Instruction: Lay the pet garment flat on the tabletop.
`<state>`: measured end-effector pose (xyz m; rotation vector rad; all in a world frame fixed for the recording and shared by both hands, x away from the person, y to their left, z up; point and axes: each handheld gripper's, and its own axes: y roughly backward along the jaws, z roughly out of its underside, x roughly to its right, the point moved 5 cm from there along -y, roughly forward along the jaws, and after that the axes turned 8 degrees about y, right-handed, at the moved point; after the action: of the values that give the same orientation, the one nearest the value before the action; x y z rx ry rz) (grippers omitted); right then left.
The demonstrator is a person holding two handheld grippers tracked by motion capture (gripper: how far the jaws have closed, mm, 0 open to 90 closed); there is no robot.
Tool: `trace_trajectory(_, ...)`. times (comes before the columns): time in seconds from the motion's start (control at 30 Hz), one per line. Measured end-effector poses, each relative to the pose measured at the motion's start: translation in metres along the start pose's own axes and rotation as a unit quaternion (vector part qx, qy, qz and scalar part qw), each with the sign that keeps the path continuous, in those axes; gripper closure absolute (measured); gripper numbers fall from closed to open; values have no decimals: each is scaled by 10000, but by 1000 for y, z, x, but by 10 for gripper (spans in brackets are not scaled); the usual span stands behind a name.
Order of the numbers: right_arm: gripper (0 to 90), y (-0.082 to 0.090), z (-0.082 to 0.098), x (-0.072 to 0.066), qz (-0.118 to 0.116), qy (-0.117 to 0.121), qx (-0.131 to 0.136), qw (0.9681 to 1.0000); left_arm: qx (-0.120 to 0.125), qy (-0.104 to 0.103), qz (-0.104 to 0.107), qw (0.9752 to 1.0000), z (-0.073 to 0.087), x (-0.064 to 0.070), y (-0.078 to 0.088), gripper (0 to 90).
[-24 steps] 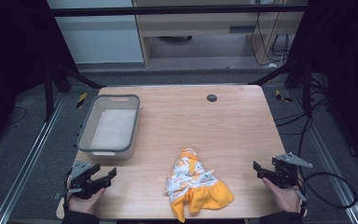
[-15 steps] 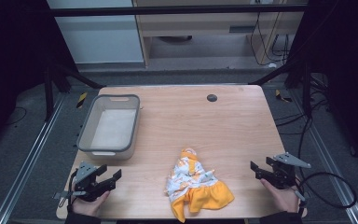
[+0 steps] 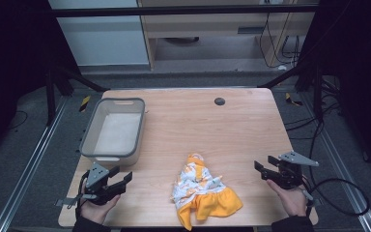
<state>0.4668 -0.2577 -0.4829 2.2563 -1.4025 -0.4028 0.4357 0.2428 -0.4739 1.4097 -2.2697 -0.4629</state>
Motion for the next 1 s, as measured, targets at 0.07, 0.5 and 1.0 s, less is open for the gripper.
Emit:
trace_trajectory(0.07,386,0,-5,0,-9,17,2,10000,49,-60,9,10000,-5,3,0,422)
trace_trajectory(0.5,395,-10,-37,-18,-210,138,140,9996,58,-424,276,9987,-27,37,-27,429)
trace_trajectory(1.0,430,-31,-36,-45,-631,403,38,9972,-247,-484,603,9967,-25,67,-60,469)
